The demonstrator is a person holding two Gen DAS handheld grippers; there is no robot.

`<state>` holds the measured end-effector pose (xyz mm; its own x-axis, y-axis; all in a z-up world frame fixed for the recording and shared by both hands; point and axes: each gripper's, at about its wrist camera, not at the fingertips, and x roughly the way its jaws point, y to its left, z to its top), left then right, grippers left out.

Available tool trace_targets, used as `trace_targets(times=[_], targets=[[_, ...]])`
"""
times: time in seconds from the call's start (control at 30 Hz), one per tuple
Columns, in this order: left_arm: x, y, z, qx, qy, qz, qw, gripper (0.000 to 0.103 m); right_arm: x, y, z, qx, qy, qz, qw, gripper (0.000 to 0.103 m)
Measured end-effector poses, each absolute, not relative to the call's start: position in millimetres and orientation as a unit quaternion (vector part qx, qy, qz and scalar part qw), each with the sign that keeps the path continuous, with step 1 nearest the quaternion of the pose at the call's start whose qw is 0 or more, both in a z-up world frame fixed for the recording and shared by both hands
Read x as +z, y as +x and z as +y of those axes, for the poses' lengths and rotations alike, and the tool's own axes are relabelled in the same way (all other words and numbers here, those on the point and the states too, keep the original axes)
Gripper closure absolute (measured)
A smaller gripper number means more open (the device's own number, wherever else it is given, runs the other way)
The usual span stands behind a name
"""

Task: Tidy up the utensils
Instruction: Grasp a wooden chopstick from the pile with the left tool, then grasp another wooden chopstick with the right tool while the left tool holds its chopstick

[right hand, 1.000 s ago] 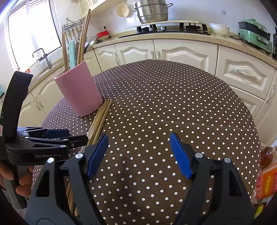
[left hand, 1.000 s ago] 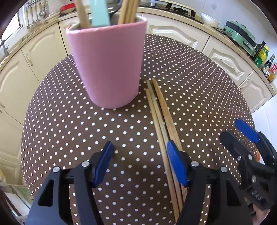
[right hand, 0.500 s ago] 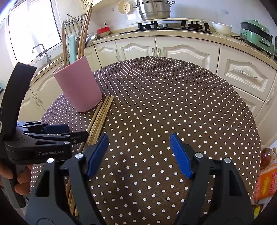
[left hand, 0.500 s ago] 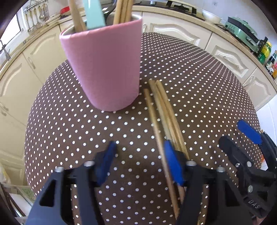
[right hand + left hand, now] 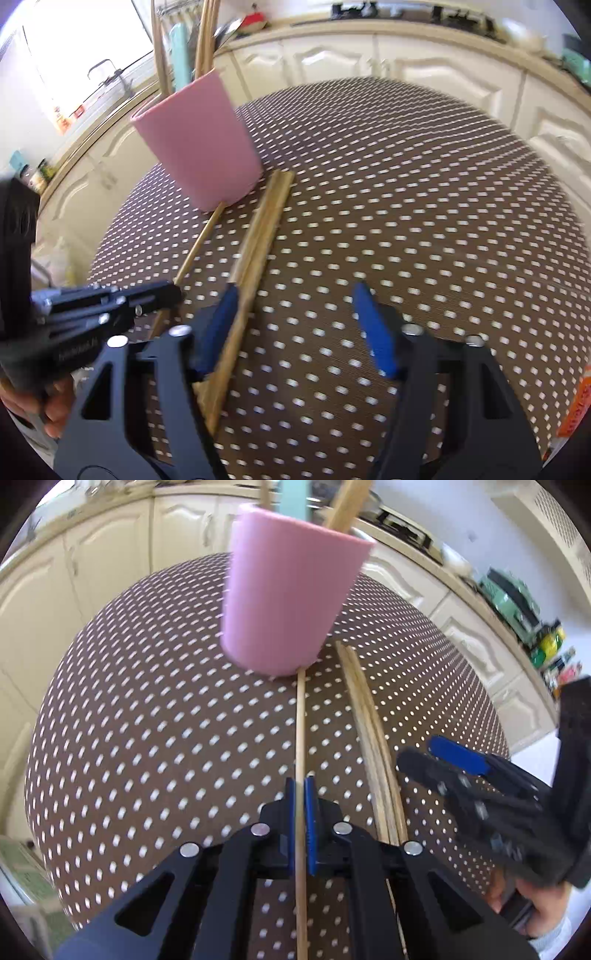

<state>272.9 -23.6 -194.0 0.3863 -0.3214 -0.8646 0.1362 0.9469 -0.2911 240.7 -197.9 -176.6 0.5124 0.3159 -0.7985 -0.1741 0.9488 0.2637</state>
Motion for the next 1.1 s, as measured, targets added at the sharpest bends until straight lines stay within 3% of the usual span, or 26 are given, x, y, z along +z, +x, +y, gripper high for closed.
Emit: trace_targets(times=[0.03, 0.1, 0.7, 0.87, 1.1], targets=[[-193, 271, -20, -0.134, -0.089, 0.535, 0.829, 0.098, -176, 245, -195, 0.139, 0.068, 0.479, 0.864, 0.062], [-192, 268, -13, -0.125, -0.092, 0.536, 0.830, 0.098, -176, 253, -190, 0.138, 0.060, 0.492, 0.858, 0.069], [-194, 301, -18, -0.117, -0.063, 0.554, 0.822, 0.097, -168, 294, -144, 0.123, -0.019, 0.563, 0.817, 0.070], [-193, 313, -25, -0.120, -0.058, 0.564, 0.815, 0.097, -165, 298, -127, 0.126, -0.071, 0.583, 0.799, 0.073], [-193, 316, -33, -0.117, -0.051, 0.558, 0.820, 0.098, -170, 303, -109, 0.122, -0.088, 0.590, 0.793, 0.086]])
